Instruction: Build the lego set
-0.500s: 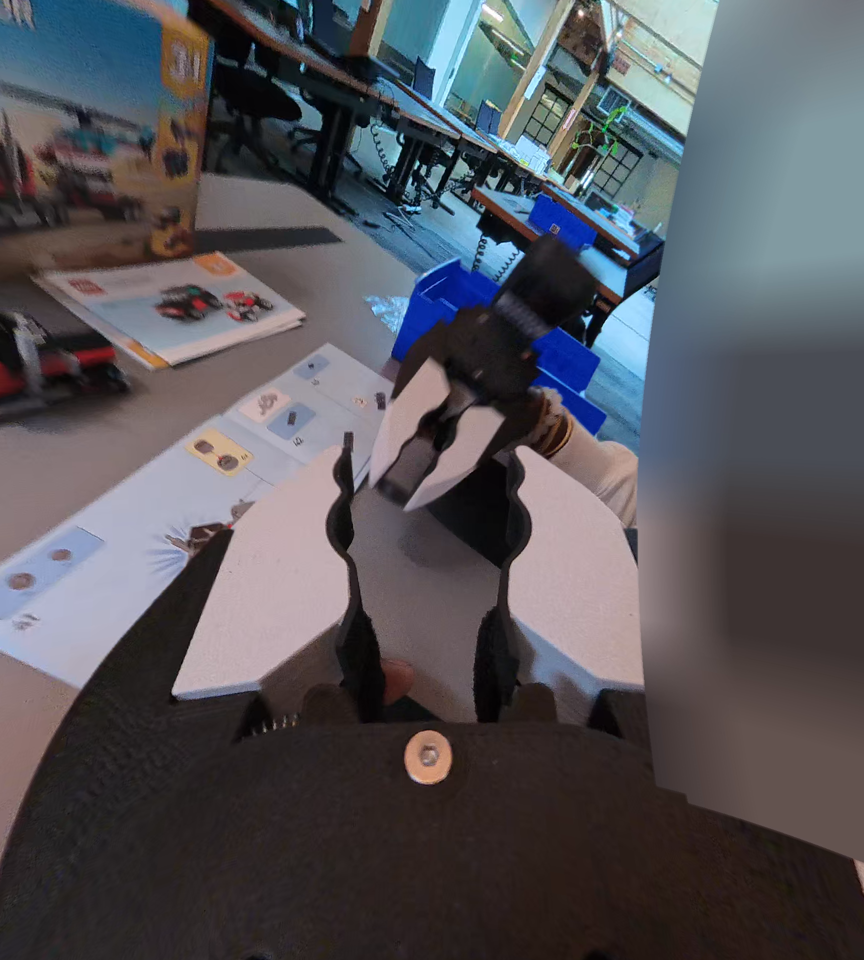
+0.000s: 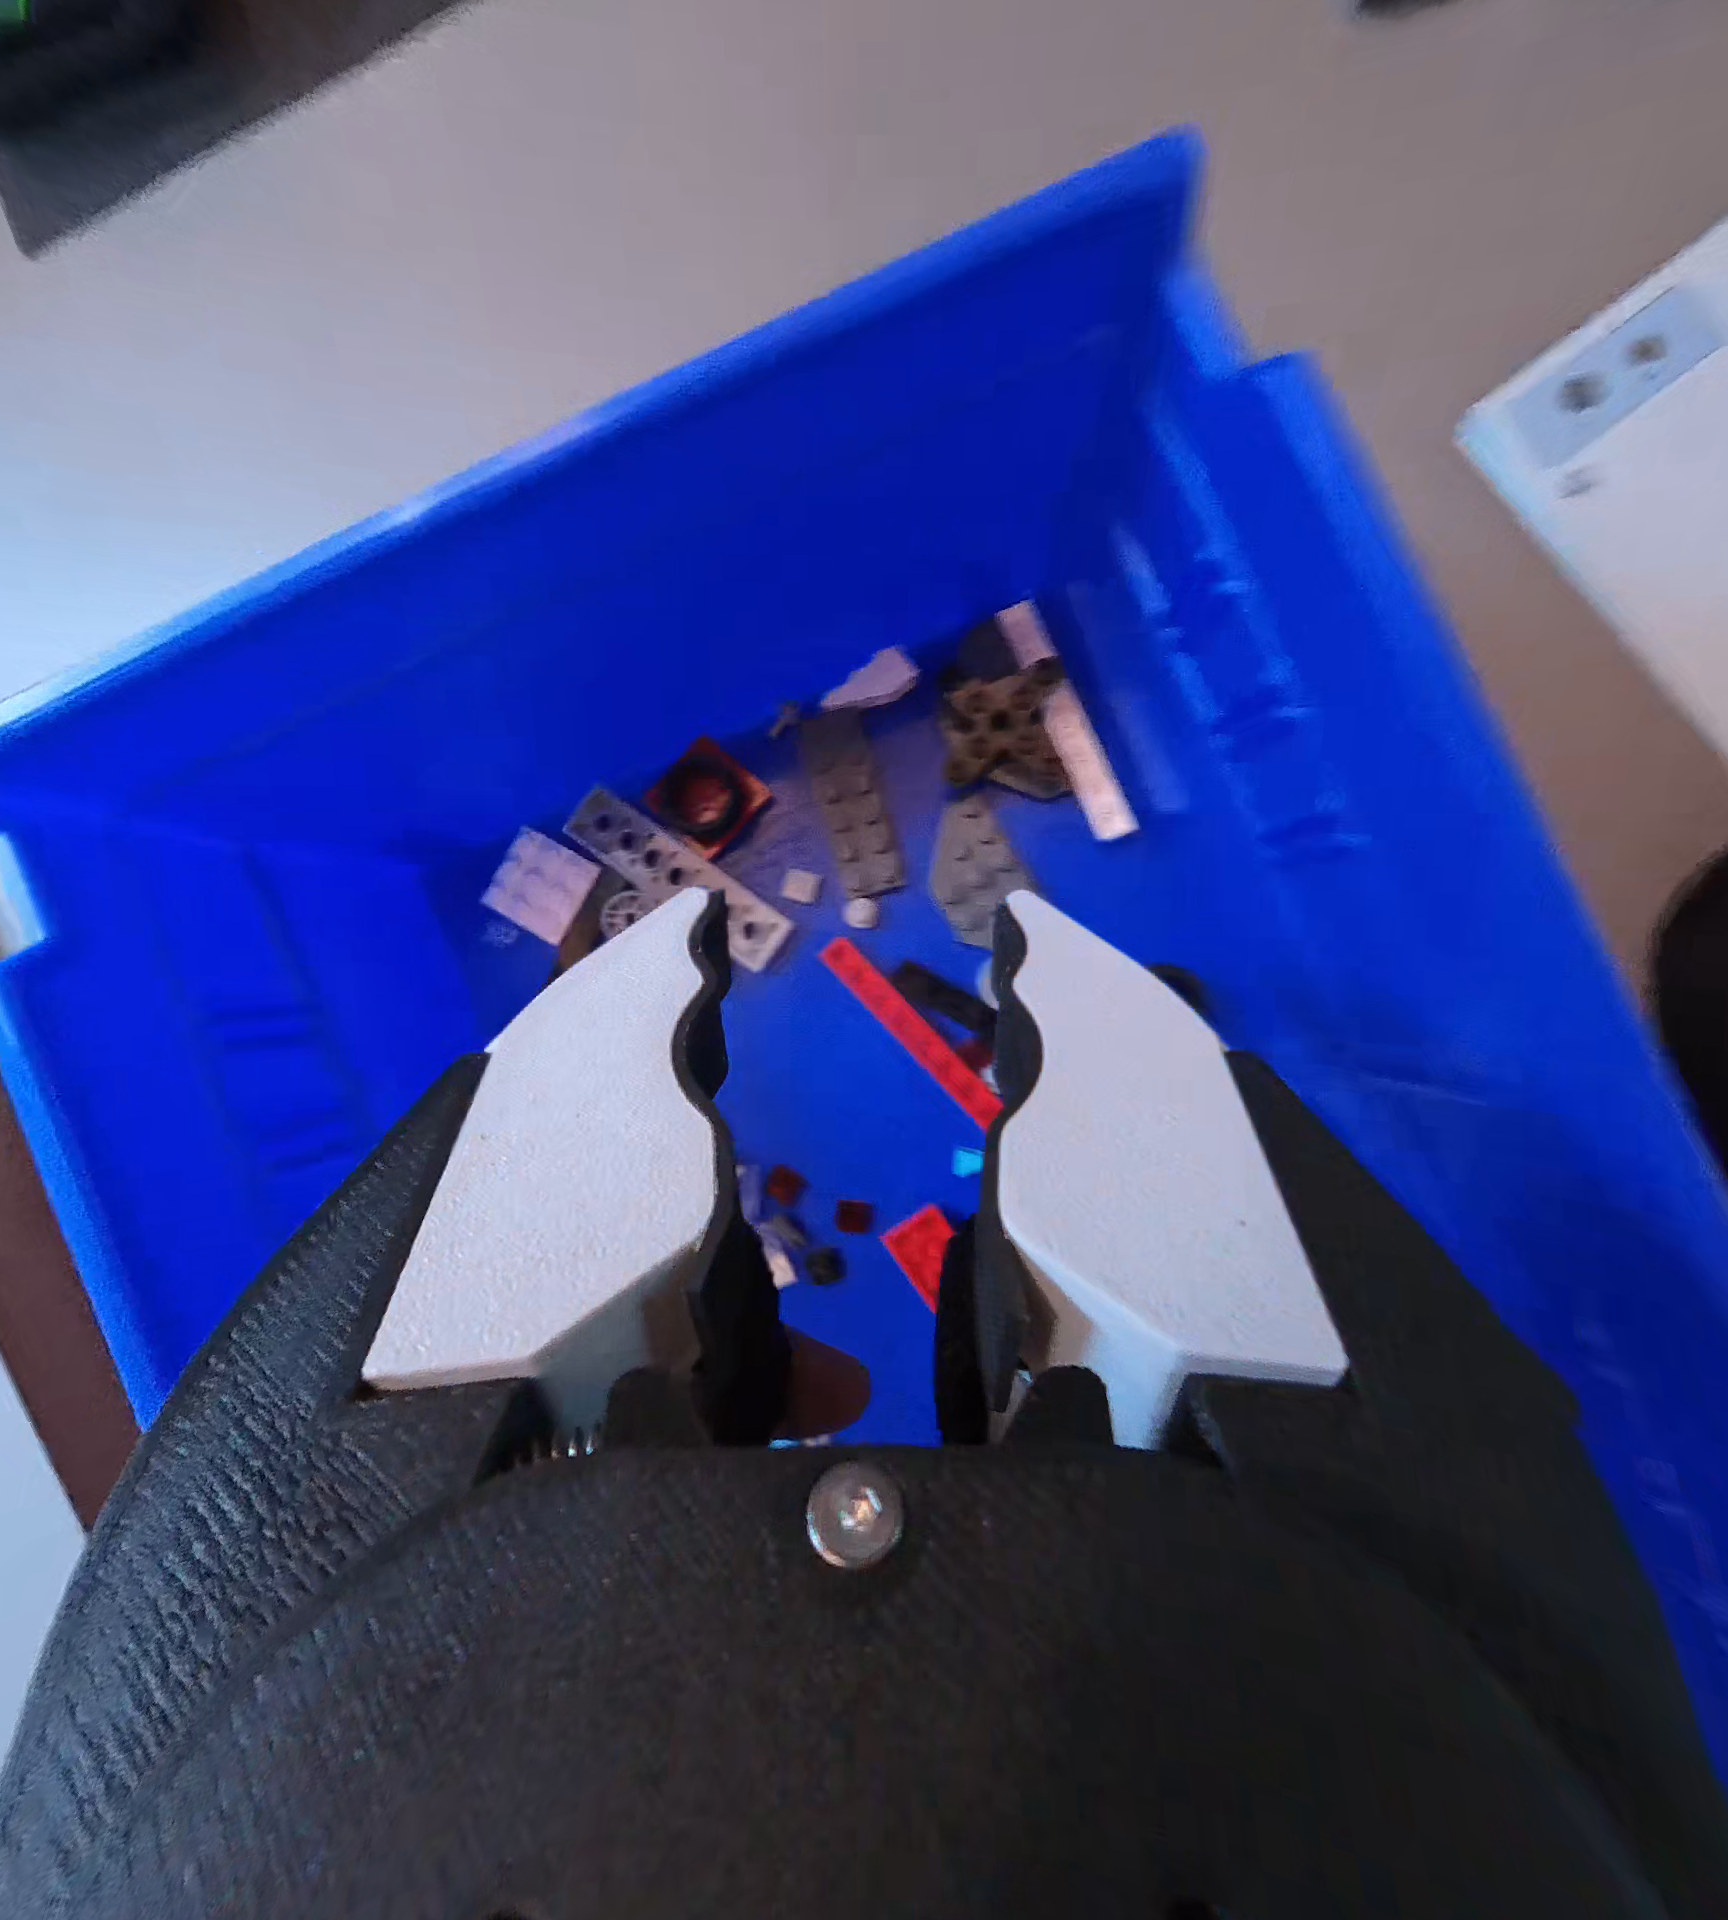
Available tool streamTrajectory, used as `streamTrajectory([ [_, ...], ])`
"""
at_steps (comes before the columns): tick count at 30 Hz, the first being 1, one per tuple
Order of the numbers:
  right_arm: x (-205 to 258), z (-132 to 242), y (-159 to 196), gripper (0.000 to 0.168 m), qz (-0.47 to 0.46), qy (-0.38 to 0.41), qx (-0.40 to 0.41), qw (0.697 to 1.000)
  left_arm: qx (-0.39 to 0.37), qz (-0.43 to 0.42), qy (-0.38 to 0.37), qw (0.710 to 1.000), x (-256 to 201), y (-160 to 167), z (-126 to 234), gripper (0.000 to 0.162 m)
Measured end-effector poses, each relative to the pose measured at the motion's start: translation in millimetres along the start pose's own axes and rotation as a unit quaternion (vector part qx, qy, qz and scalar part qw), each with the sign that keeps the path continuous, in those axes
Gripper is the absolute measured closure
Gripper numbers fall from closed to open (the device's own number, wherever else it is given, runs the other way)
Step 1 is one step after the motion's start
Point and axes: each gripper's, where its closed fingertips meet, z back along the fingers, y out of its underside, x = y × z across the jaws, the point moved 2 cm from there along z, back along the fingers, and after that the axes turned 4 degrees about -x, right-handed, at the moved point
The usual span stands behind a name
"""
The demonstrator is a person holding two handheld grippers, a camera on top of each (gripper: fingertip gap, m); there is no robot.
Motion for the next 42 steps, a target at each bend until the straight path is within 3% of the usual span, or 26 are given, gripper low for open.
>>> streamTrajectory([
  [4, 0, 3, -5, 0.13, -0.009, 0.002, -0.035, 0.999, 0.025, 0.01, -0.006, 1.0, 26, 6, -34, 0.12],
  [12, -11, 18, -17, 0.13, -0.031, 0.021, -0.14, 0.989, 0.027, 0.033, 0.008, 0.999, 40, 10, -63, 0.134],
  [22, -15, 21, -17, 0.133, -0.023, 0.037, -0.153, 0.987, 0.019, 0.036, 0.019, 0.999, 44, 13, -75, 0.132],
  [23, -15, 21, -17, 0.133, -0.024, 0.038, -0.153, 0.987, 0.018, 0.034, 0.022, 0.999, 43, 13, -74, 0.139],
  [29, -16, 22, -17, 0.134, -0.023, 0.04, -0.161, 0.986, -0.025, 0.029, -0.004, 0.999, 42, -2, -41, 0.14],
  [33, -17, 22, -16, 0.136, -0.027, 0.042, -0.168, 0.984, -0.091, 0.007, 0.007, 0.996, 13, -33, 9, 0.14],
  [37, -21, 29, -19, 0.136, -0.029, 0.054, -0.201, 0.978, -0.16, -0.038, 0.069, 0.984, -55, -71, 60, 0.14],
  [42, -31, 42, -19, 0.138, -0.038, 0.091, -0.241, 0.966, -0.148, -0.145, 0.148, 0.967, -167, -85, 74, 0.14],
])
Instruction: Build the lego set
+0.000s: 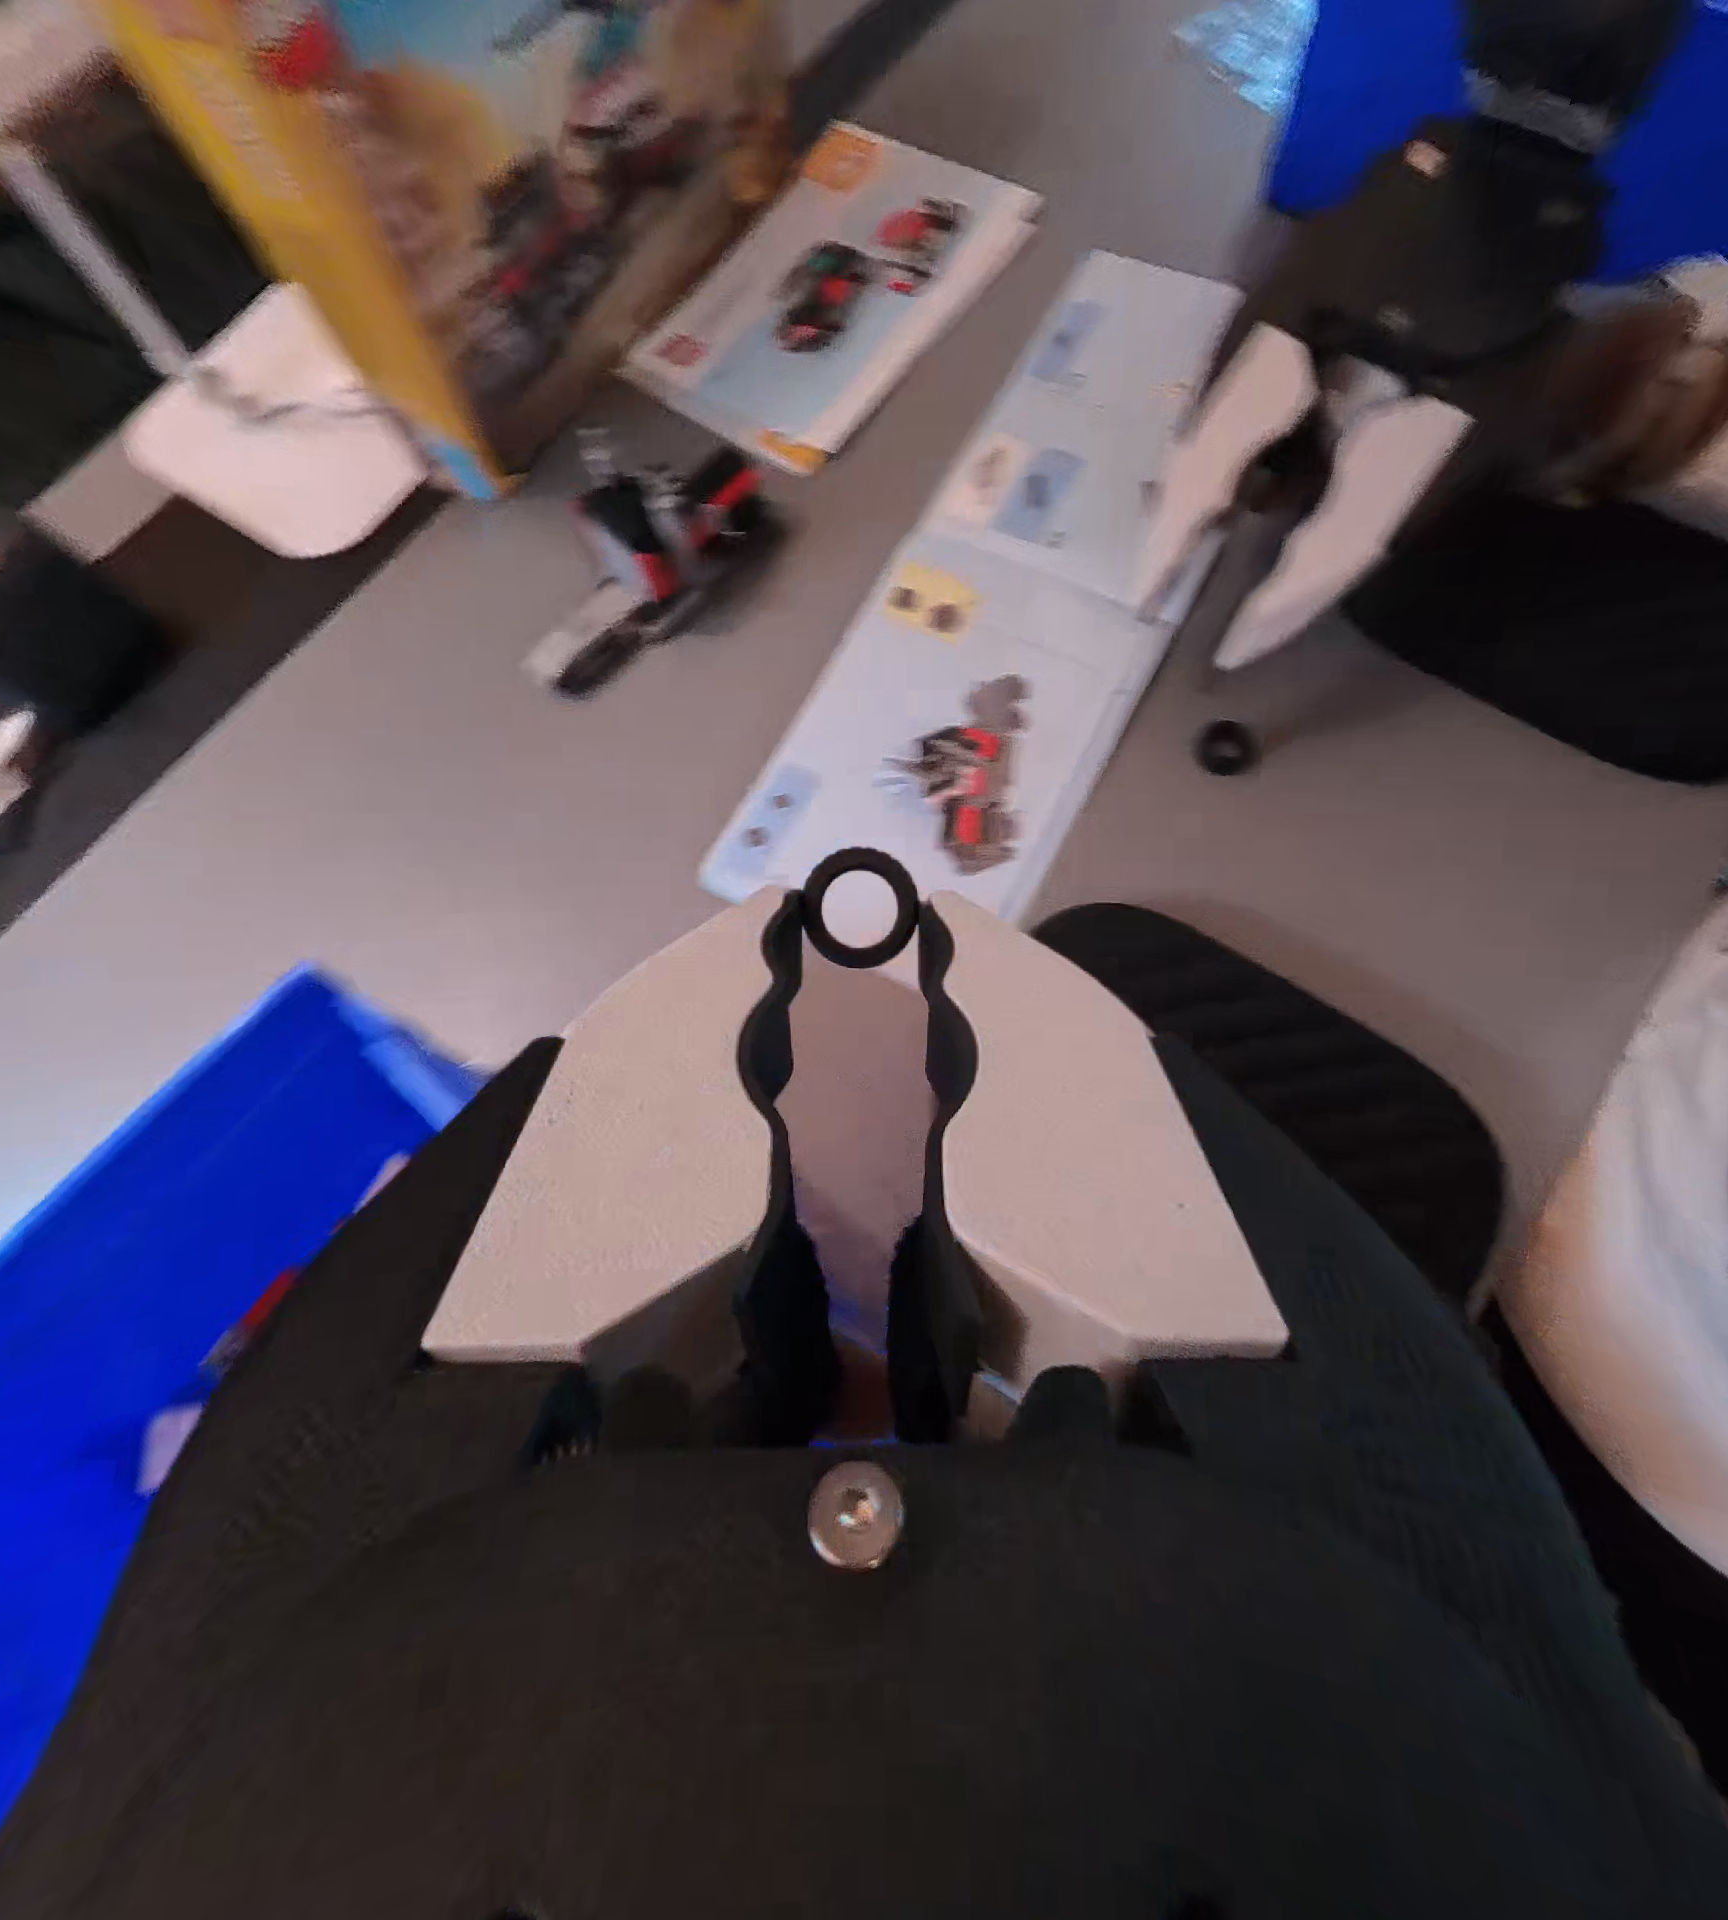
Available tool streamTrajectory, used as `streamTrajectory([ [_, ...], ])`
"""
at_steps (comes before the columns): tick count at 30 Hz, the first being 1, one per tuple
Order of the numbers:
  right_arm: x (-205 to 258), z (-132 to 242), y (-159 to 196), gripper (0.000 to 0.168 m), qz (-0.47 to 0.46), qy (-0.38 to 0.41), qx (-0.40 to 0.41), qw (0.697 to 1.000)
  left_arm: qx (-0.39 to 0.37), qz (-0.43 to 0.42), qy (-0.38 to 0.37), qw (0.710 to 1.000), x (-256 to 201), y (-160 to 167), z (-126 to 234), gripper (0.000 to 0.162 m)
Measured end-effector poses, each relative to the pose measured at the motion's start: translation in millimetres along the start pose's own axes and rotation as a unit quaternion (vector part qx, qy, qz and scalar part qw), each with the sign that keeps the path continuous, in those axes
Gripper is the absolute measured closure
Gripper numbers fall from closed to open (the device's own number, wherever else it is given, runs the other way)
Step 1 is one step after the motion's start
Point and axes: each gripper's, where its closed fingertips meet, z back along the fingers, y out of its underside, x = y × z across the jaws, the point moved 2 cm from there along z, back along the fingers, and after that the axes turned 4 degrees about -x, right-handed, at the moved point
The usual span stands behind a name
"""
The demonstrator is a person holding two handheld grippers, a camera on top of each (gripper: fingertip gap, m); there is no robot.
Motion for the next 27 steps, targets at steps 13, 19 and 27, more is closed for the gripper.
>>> streamTrajectory([
  [13, 23, 15, 1, 0.129, 0.038, -0.087, -0.018, 0.995, 0.121, -0.053, 0.114, 0.985, -127, 57, -153, 0.14],
  [19, 24, 12, 4, 0.13, 0.037, -0.09, -0.006, 0.995, 0.153, -0.061, 0.105, 0.981, -127, 70, -169, 0.14],
  [27, 24, 10, 7, 0.13, 0.032, -0.091, 0.002, 0.995, 0.155, -0.052, 0.119, 0.979, -130, 71, -170, 0.122],
])
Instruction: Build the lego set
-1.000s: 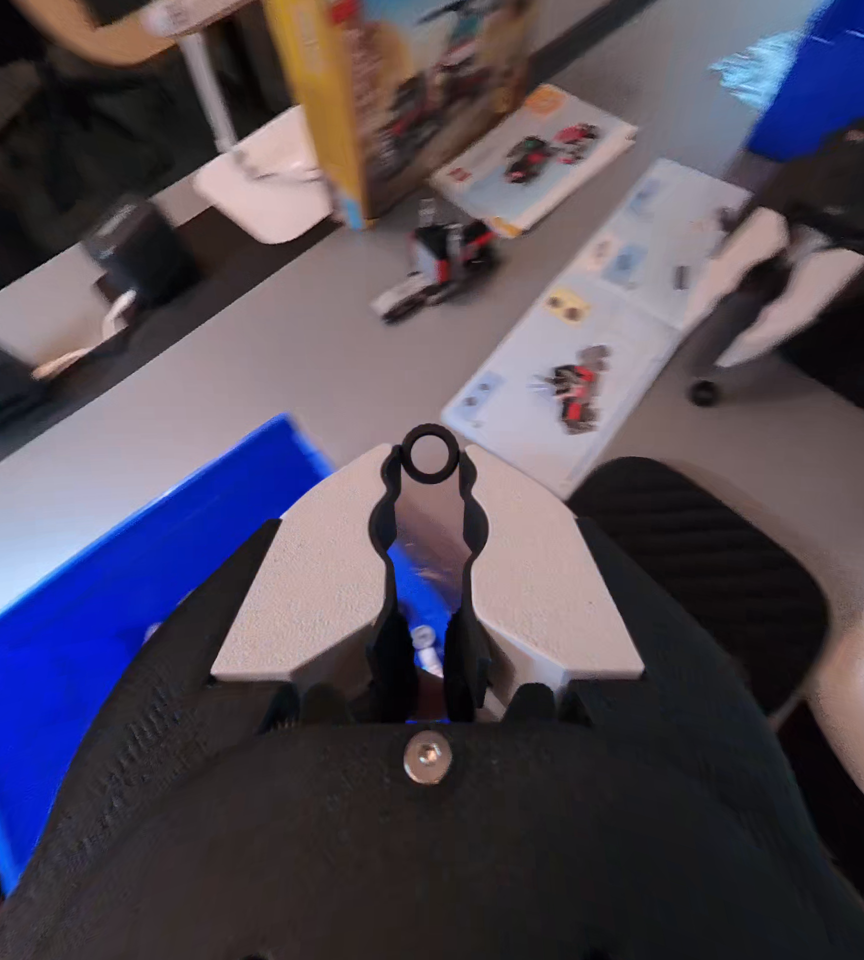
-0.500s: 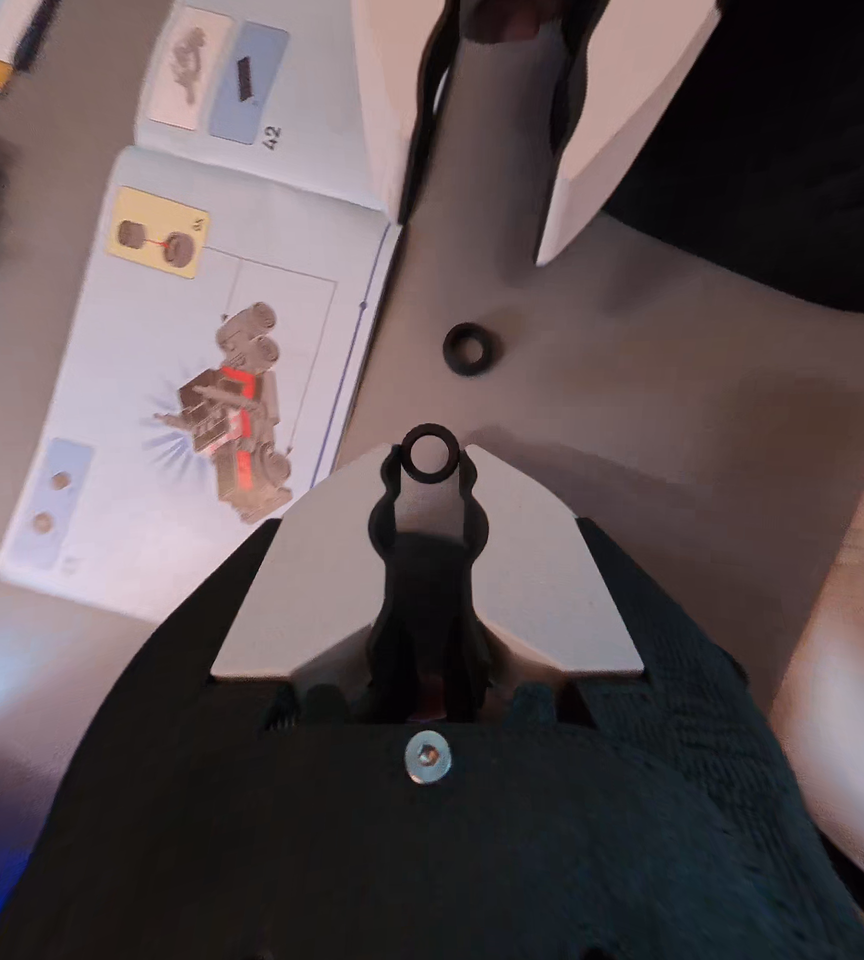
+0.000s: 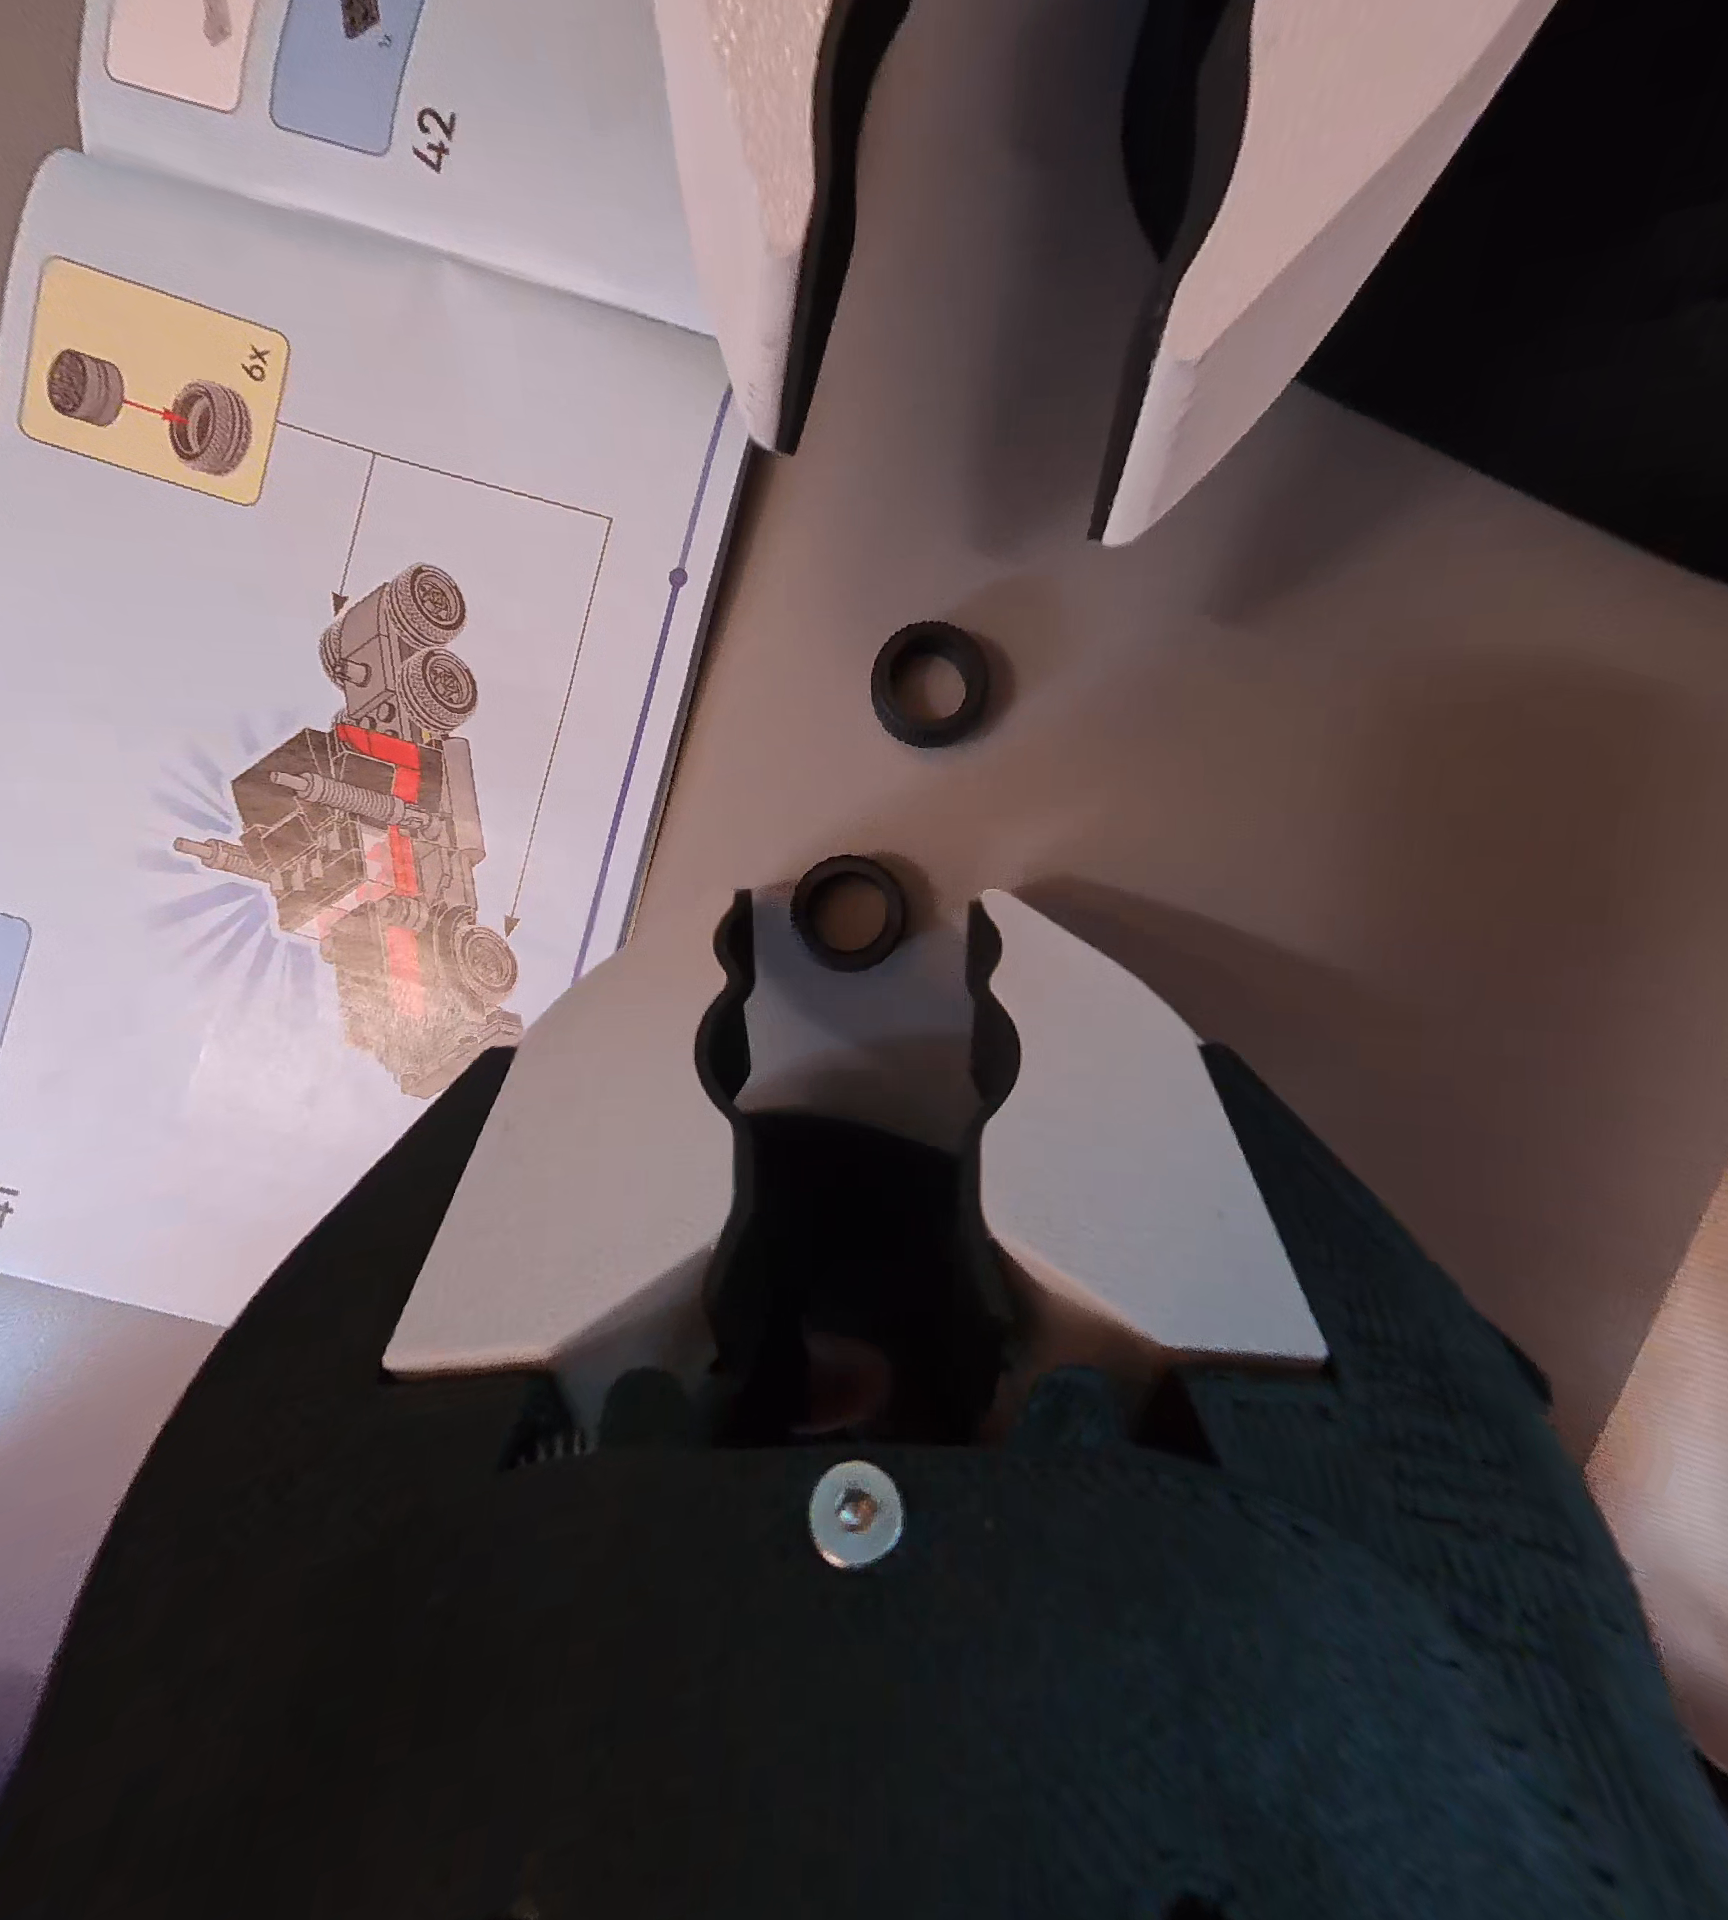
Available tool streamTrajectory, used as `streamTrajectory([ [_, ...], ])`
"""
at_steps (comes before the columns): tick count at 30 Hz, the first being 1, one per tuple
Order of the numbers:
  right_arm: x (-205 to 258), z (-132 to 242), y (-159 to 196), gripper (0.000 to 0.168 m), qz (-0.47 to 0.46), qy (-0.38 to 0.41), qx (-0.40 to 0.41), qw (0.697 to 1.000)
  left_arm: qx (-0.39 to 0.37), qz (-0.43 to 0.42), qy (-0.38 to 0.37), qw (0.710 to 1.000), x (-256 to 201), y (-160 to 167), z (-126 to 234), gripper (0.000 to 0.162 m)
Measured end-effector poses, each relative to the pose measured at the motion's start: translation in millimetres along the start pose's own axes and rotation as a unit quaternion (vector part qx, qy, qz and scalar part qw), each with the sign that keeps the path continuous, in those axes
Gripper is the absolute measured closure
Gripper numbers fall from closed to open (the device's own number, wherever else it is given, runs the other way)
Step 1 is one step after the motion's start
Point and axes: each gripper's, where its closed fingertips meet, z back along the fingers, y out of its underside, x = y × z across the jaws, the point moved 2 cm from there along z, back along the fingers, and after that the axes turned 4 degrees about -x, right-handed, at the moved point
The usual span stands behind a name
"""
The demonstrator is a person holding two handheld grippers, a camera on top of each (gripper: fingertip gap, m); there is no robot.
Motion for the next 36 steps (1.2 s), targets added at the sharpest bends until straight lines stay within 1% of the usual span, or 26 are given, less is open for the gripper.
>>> streamTrajectory([
  [3, -2, 0, 1, 0.129, 0.001, 0.007, 0.0, 1.0, -0.035, 0.015, -0.001, 0.999, 0, -8, 12, 0.117],
  [5, -4, 1, 0, 0.128, 0.001, 0.014, -0.006, 1.0, -0.08, 0.031, -0.006, 0.996, 1, -17, 32, 0.116],
  [8, -8, 2, -3, 0.122, -0.003, 0.026, -0.021, 0.999, -0.16, 0.047, -0.015, 0.986, 3, -29, 80, 0.116],
  [10, -9, 4, -5, 0.121, -0.005, 0.032, -0.029, 0.999, -0.197, 0.052, -0.033, 0.978, 7, -27, 119, 0.116],
  [12, -10, 4, -6, 0.121, -0.003, 0.036, -0.035, 0.999, -0.214, 0.063, -0.075, 0.972, 18, -14, 161, 0.116],
  [13, -11, 5, -7, 0.121, -0.002, 0.038, -0.037, 0.999, -0.211, 0.074, -0.11, 0.969, 28, -2, 182, 0.116],
  [16, -12, 5, -8, 0.122, -0.001, 0.043, -0.044, 0.998, -0.174, 0.117, -0.236, 0.949, 66, 54, 237, 0.118],
  [17, -12, 5, -8, 0.122, -0.001, 0.043, -0.047, 0.998, -0.15, 0.138, -0.256, 0.945, 76, 78, 248, 0.119],
  [19, -12, 4, -10, 0.123, -0.006, 0.04, -0.057, 0.998, -0.092, 0.192, -0.246, 0.946, 86, 126, 251, 0.121],
  [21, -11, 2, -14, 0.123, -0.009, 0.038, -0.066, 0.997, -0.04, 0.233, -0.224, 0.946, 91, 165, 240, 0.124],
  [24, -7, -1, -24, 0.123, 0.005, 0.037, -0.081, 0.996, 0.018, 0.24, -0.198, 0.95, 93, 200, 220, 0.126],
  [29, -7, -2, -28, 0.125, 0.009, 0.045, -0.087, 0.995, 0.089, 0.192, -0.165, 0.963, 95, 225, 200, 0.127],
  [36, -11, -2, -23, 0.126, -0.003, 0.05, -0.081, 0.995, 0.131, 0.138, -0.121, 0.974, 92, 234, 189, 0.13],
])
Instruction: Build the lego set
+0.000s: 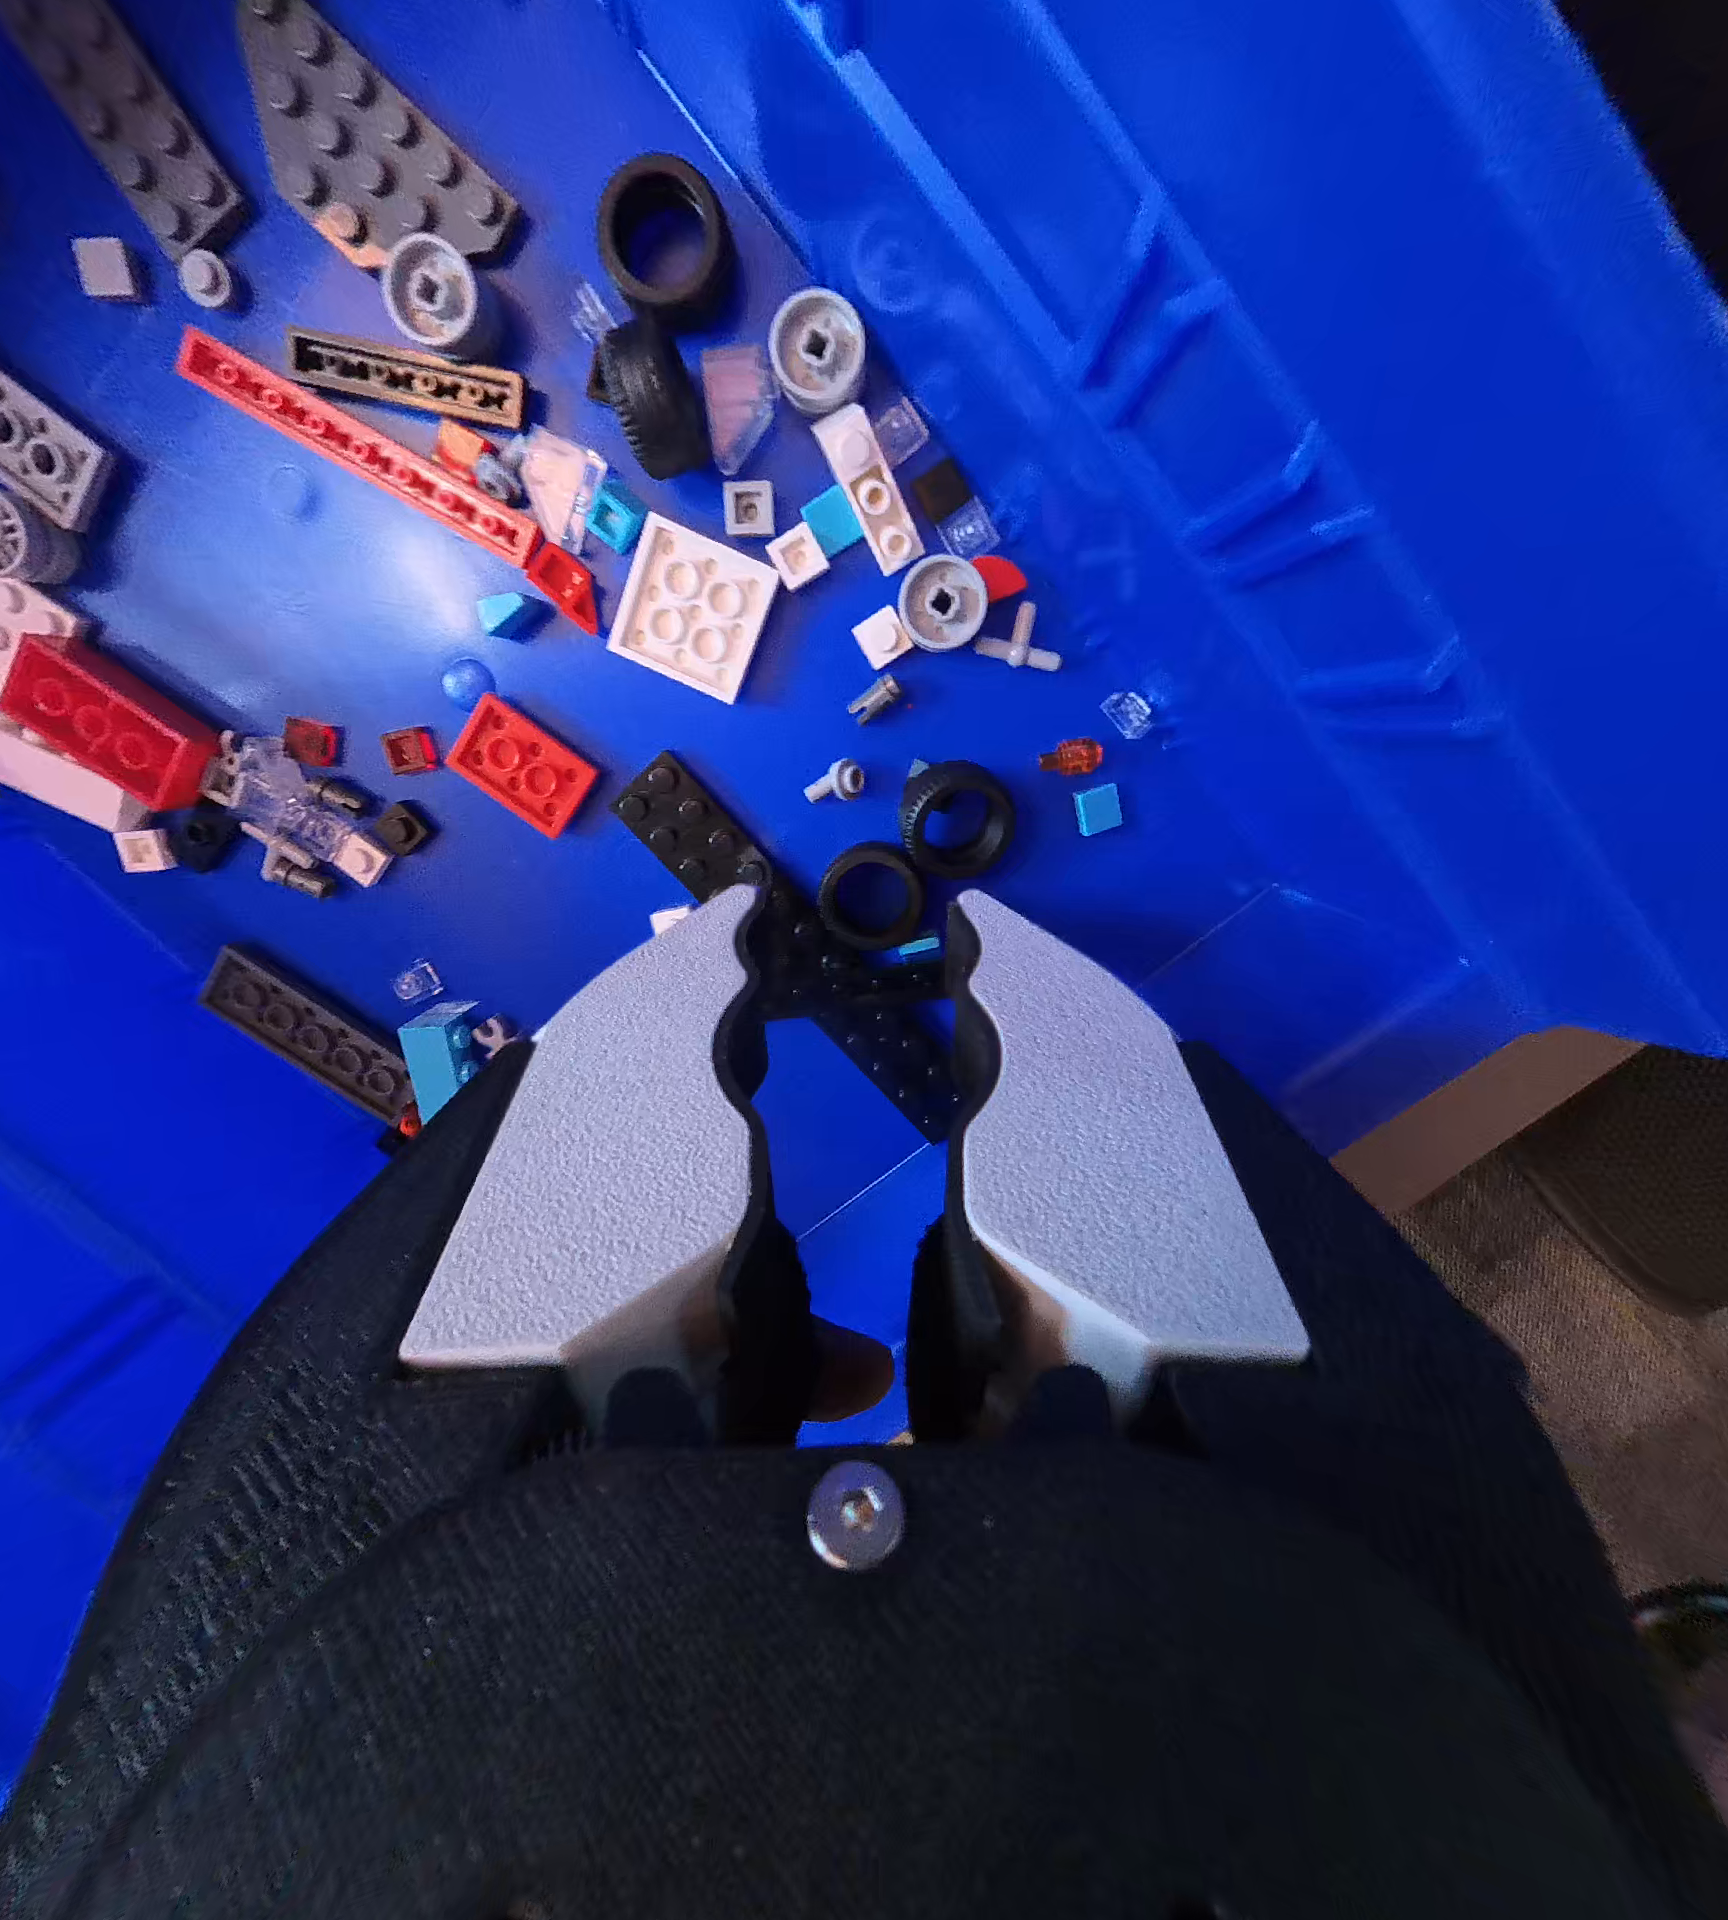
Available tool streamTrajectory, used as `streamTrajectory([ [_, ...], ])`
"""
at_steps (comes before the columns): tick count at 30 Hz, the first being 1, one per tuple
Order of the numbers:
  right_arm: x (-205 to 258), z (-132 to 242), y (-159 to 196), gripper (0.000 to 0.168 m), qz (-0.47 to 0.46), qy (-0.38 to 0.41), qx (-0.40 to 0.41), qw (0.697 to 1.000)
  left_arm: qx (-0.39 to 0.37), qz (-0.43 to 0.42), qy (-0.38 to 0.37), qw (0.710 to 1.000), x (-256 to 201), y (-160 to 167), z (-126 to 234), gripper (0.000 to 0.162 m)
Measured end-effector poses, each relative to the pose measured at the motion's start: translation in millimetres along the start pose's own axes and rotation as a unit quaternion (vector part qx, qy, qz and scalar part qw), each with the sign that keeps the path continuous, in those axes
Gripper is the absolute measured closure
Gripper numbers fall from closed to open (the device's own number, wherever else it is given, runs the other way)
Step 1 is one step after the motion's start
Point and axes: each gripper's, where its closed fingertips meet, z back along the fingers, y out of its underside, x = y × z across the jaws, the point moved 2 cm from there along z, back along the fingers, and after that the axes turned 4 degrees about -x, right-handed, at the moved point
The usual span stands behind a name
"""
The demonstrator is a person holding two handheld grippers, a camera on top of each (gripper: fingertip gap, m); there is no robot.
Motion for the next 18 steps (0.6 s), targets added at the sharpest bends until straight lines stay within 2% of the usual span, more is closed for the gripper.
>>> streamTrajectory([
  [8, 3, 0, 0, 0.126, 0.002, -0.004, 0.001, 1.0, 0.022, -0.005, 0.013, 1.0, -2, 7, -10, 0.14],
  [12, 4, 0, 0, 0.127, 0.004, -0.008, 0.001, 1.0, 0.004, 0.01, 0.003, 1.0, 2, 5, -8, 0.14],
  [15, 7, -2, -1, 0.127, 0.007, -0.012, 0.001, 1.0, -0.051, 0.046, -0.024, 0.997, 11, -5, 4, 0.14],
  [18, 8, -4, -4, 0.128, 0.012, -0.013, -0.004, 1.0, -0.165, 0.102, -0.059, 0.979, 21, -30, 27, 0.14],
])
